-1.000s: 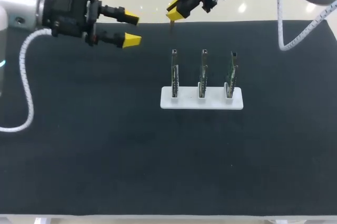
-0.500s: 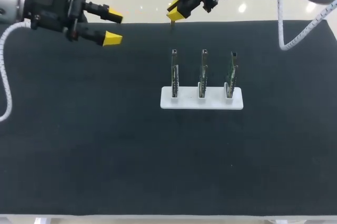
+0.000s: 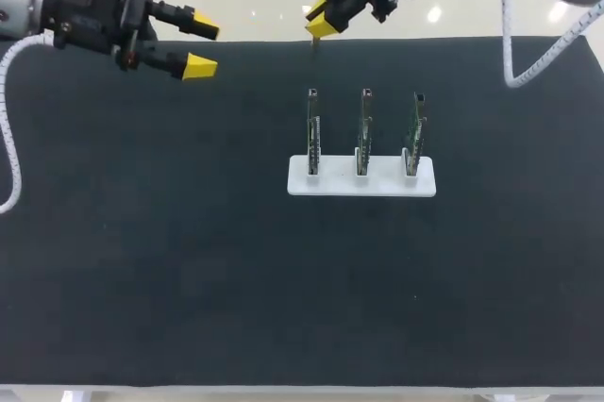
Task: Pick up the optical module with the left hand, and insert it into the network port with the right hand.
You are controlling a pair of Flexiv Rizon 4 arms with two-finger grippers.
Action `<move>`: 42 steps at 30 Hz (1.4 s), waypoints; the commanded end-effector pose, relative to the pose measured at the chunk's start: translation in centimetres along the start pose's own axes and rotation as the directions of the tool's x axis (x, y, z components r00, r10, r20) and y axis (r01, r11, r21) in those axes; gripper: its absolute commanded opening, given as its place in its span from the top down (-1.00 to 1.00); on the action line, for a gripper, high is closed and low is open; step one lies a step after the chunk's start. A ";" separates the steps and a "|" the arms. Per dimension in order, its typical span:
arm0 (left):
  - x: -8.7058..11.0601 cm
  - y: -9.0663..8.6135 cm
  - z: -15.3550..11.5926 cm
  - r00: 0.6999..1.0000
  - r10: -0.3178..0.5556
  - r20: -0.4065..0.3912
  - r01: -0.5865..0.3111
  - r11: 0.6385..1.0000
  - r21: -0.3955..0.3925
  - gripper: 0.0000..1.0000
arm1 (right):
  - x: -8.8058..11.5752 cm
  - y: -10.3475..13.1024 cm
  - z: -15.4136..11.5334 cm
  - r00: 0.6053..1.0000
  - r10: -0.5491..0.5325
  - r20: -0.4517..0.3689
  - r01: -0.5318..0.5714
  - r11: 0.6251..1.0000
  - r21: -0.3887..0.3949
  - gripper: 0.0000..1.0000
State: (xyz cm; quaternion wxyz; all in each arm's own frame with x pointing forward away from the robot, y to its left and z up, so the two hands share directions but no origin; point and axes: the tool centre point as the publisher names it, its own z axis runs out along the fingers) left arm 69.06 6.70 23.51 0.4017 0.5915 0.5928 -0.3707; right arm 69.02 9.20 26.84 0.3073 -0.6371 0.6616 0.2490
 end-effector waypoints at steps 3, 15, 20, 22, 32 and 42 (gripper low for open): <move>0.0 0.1 0.0 1.000 0.000 -0.003 0.000 1.000 0.001 -1.00 | 1.9 -1.0 -1.4 1.000 -0.021 0.005 0.021 0.999 -0.025 1.00; 0.0 0.1 0.0 1.000 0.000 -0.003 0.000 1.000 0.001 -1.00 | 7.2 -2.2 -3.7 1.000 0.001 0.011 0.000 0.999 -0.032 1.00; 0.0 0.1 0.0 1.000 0.000 -0.003 0.000 1.000 0.001 -1.00 | 9.3 -2.3 -4.2 1.000 -0.006 0.000 0.006 1.000 -0.008 1.00; 0.0 0.1 0.0 1.000 0.000 -0.003 0.000 1.000 0.001 -1.00 | 10.0 -2.3 -4.3 1.000 -0.009 -0.004 0.009 1.000 -0.004 1.00; 0.0 0.1 0.0 1.000 0.000 -0.003 0.000 1.000 0.001 -1.00 | 12.8 -2.2 -4.6 1.000 -0.010 -0.020 0.010 1.000 0.002 1.00; 0.0 0.1 0.0 1.000 0.000 -0.003 0.000 1.000 0.001 -1.00 | 15.1 -2.1 -4.2 0.999 -0.013 -0.049 0.013 1.000 -0.003 1.00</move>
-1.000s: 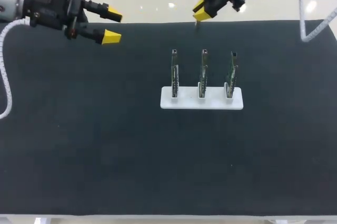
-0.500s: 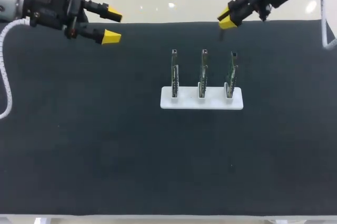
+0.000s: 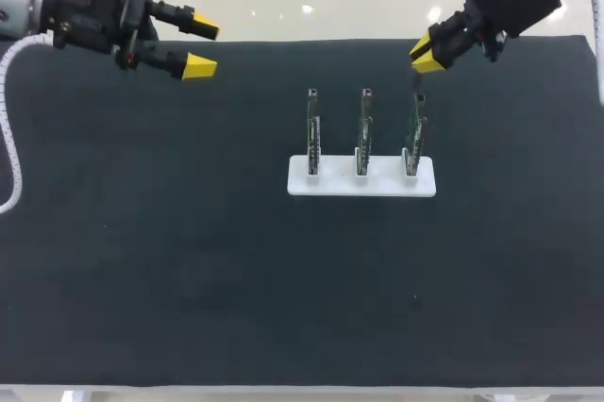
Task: Pick up the optical module with the left hand, and insert it into the network port with the right hand.
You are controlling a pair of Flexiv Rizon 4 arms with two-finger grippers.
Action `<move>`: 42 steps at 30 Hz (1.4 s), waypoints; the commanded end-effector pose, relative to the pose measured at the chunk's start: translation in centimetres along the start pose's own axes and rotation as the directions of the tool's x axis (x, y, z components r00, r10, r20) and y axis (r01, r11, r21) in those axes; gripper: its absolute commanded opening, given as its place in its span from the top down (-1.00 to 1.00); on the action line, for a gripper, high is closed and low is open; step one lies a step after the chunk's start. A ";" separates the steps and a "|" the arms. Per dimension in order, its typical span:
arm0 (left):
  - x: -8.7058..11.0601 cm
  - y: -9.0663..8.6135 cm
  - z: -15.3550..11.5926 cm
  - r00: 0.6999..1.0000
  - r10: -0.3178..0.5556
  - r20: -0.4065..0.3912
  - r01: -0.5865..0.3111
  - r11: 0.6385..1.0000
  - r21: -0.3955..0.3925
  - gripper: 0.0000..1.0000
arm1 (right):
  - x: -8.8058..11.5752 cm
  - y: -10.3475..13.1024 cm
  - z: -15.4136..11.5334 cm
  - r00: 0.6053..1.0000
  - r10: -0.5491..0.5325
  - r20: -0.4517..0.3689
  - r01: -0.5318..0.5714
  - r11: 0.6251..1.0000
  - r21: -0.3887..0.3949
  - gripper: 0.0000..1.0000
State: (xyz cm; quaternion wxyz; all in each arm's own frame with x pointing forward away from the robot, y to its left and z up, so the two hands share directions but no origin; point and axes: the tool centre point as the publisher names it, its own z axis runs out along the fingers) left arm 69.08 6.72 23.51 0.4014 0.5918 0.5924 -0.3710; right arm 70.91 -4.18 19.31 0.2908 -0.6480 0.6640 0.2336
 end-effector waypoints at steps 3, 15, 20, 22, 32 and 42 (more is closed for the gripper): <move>0.0 0.1 0.1 1.000 -0.001 -0.003 0.001 1.000 0.000 -1.00 | 0.6 0.2 0.2 1.000 -0.002 -0.005 0.002 1.000 0.001 1.00; 0.0 0.1 0.1 1.000 -0.001 -0.003 0.001 1.000 0.000 -1.00 | 1.4 0.2 0.0 1.000 -0.006 -0.010 0.006 1.000 0.002 1.00; 0.0 0.1 0.1 1.000 -0.001 -0.003 0.001 1.000 0.000 -1.00 | 1.6 0.2 0.1 1.000 -0.009 -0.005 0.009 1.000 0.004 1.00; 0.0 0.1 0.1 1.000 -0.001 -0.003 0.001 1.000 0.000 -1.00 | 1.6 0.4 0.2 1.000 -0.009 -0.003 0.009 1.000 0.005 1.00; 0.0 0.1 0.1 1.000 -0.001 -0.003 0.001 1.000 0.000 -1.00 | 1.7 0.4 0.3 1.000 -0.012 0.004 0.012 1.000 0.010 1.00; 0.0 0.1 0.1 1.000 -0.001 -0.003 0.001 1.000 0.000 -1.00 | 1.5 0.1 -0.2 1.000 -0.009 0.000 0.009 1.000 -0.008 1.00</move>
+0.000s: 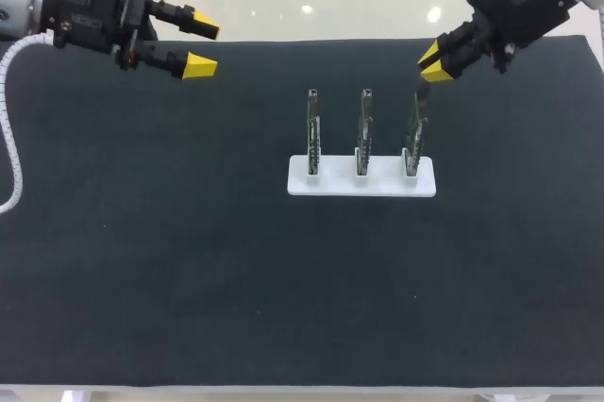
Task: Pick up the optical module with the left hand, and insert it into the network port with the right hand.
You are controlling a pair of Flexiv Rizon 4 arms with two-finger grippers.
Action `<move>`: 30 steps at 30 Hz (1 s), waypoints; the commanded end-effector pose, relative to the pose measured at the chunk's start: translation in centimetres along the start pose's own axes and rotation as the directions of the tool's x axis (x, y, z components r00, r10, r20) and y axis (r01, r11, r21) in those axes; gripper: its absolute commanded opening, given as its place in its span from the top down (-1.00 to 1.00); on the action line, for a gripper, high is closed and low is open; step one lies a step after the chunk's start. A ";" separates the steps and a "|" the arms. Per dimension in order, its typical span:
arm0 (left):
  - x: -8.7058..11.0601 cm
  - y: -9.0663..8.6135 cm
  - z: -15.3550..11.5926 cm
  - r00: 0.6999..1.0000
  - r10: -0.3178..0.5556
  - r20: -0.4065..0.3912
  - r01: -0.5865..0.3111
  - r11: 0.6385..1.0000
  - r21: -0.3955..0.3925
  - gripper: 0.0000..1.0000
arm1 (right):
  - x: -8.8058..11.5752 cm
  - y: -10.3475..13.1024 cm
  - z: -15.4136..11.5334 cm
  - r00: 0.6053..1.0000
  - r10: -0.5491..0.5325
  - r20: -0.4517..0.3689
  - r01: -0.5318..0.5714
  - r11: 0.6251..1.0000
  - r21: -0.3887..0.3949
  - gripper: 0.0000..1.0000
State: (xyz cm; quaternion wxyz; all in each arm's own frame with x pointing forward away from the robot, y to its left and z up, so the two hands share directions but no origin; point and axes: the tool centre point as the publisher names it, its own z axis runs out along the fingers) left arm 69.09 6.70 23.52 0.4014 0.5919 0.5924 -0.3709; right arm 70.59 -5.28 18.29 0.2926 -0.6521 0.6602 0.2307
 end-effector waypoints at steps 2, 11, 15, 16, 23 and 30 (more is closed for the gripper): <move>0.0 0.1 0.0 1.000 -0.001 -0.003 0.001 1.000 0.000 -1.00 | -0.1 -0.3 -0.3 1.000 0.005 0.000 -0.005 1.000 -0.012 1.00; 0.0 0.1 0.0 1.000 -0.001 -0.003 0.001 1.000 0.000 -1.00 | -0.2 -0.5 -0.3 1.000 0.006 0.003 -0.006 1.000 -0.013 1.00; 0.0 0.1 0.0 1.000 -0.001 -0.003 0.001 1.000 0.000 -1.00 | -0.2 -0.4 -0.1 1.000 0.006 0.008 -0.006 1.000 -0.010 1.00; 0.0 0.1 0.0 1.000 -0.001 -0.003 0.001 1.000 0.000 -1.00 | -0.1 -0.4 -0.1 1.000 0.006 0.010 -0.006 1.000 -0.009 1.00; 0.0 0.1 0.0 1.000 -0.001 -0.003 0.001 1.000 0.000 -1.00 | 0.0 -0.4 0.2 1.000 0.005 0.020 -0.005 1.000 -0.005 1.00; 0.0 0.1 0.0 1.000 -0.001 -0.003 0.001 1.000 0.000 -1.00 | 0.2 -0.3 0.5 1.000 0.004 0.030 -0.004 1.000 0.000 1.00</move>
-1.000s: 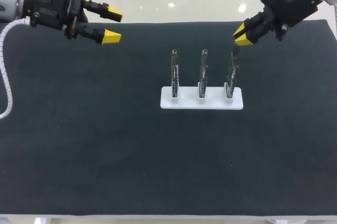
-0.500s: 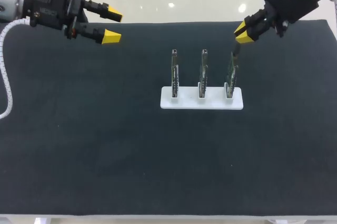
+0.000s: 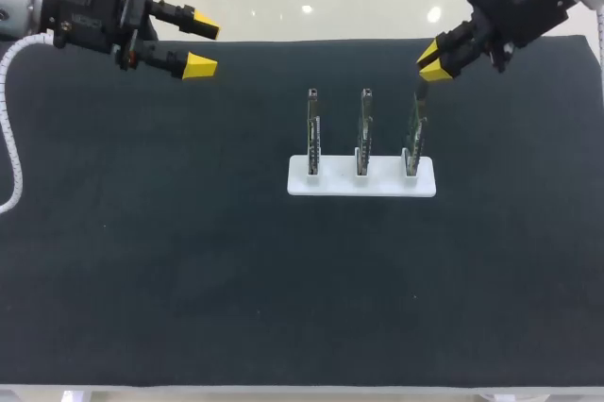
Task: Pick up the optical module with the left hand, and insert it into the network port with the right hand.
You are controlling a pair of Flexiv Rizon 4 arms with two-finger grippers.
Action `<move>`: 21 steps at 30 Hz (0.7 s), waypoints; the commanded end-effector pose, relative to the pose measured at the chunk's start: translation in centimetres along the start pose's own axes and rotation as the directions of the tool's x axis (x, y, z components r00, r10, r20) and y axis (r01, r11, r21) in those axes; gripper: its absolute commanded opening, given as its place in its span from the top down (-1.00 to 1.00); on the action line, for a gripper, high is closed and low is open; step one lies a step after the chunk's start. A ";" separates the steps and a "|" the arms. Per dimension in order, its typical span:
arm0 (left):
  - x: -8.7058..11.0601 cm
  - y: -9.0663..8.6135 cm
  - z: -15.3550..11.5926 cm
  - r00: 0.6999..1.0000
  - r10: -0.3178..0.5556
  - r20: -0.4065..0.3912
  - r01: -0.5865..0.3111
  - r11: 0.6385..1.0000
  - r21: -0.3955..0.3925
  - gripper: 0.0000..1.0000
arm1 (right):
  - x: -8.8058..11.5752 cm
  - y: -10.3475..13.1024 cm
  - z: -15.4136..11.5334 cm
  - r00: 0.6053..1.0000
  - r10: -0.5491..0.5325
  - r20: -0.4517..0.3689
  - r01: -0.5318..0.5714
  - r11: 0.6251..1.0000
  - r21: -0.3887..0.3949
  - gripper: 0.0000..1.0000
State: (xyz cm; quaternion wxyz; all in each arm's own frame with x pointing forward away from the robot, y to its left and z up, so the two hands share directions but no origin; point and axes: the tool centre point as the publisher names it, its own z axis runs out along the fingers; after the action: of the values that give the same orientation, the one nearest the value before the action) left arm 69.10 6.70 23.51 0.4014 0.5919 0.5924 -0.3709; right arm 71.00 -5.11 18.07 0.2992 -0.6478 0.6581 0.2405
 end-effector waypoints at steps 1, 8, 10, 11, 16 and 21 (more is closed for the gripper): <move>0.0 0.1 0.0 1.000 -0.001 -0.003 0.001 1.000 0.000 -1.00 | 0.2 0.1 0.2 1.000 -0.001 0.006 0.001 1.000 0.004 1.00; 0.0 0.1 0.0 1.000 -0.001 -0.003 0.001 1.000 0.000 -1.00 | 0.4 0.0 0.4 1.000 -0.002 0.009 0.002 1.000 0.003 1.00; 0.0 0.1 0.0 1.000 -0.001 -0.003 0.001 1.000 0.000 -1.00 | 0.4 0.0 0.4 1.000 -0.003 0.010 0.003 1.000 0.003 1.00; 0.0 0.1 0.0 1.000 -0.001 -0.003 0.001 1.000 0.000 -1.00 | 0.5 0.0 0.5 1.000 -0.004 0.010 0.004 1.000 0.004 1.00; 0.0 0.1 0.0 1.000 -0.001 -0.003 0.001 1.000 0.000 -1.00 | 0.4 -0.1 0.5 1.000 -0.005 0.013 0.005 1.000 0.002 1.00; 0.0 0.1 0.0 1.000 -0.001 -0.003 0.001 1.000 0.000 -1.00 | -0.2 -0.3 0.2 1.000 -0.001 0.011 0.001 1.000 0.002 -1.00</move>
State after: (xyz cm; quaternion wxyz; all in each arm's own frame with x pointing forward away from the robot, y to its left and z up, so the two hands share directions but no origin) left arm 69.10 6.70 23.51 0.4014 0.5919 0.5924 -0.3709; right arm 71.15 -4.99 17.82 0.3065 -0.6460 0.6556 0.2426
